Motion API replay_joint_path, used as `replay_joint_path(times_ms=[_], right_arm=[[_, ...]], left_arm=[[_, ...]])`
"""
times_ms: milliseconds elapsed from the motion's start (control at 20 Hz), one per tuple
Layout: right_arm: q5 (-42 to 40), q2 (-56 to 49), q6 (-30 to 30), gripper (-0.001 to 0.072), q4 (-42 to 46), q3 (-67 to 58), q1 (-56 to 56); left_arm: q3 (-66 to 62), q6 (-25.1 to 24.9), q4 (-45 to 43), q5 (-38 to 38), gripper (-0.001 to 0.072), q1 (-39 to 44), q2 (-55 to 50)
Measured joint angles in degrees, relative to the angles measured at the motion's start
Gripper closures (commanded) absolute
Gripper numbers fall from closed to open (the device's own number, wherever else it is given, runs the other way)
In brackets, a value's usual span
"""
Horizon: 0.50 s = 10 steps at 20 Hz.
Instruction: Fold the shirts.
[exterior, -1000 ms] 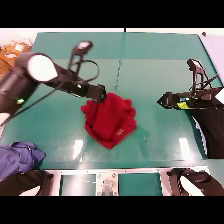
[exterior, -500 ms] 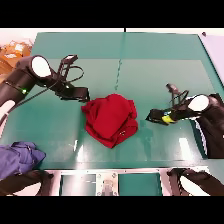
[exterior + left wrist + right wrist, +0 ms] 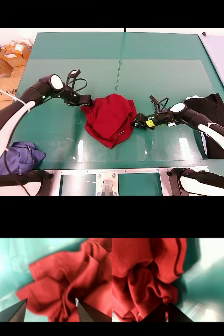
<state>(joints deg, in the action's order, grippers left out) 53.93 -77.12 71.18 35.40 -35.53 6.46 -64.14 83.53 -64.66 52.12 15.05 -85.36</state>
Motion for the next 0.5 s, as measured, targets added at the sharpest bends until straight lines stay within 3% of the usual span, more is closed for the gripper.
replay_joint_path(times_ms=[150, 350, 500], right_arm=[[0.22, -1.22, -2.43, 0.0696, 0.57, -1.22, -2.80], [2.16, -1.77, -3.63, 0.0695, 2.45, -2.67, -8.44], [3.02, -1.90, -3.96, 0.0695, 2.91, -3.06, -10.21]], left_arm=[[-0.37, -0.87, 0.68, -0.83, 0.0013, -3.21, -1.22], [-0.50, -3.39, 2.91, 3.98, 0.0012, -6.93, -3.32], [-0.04, -8.59, 12.26, 7.26, 0.0013, -7.87, -6.34]])
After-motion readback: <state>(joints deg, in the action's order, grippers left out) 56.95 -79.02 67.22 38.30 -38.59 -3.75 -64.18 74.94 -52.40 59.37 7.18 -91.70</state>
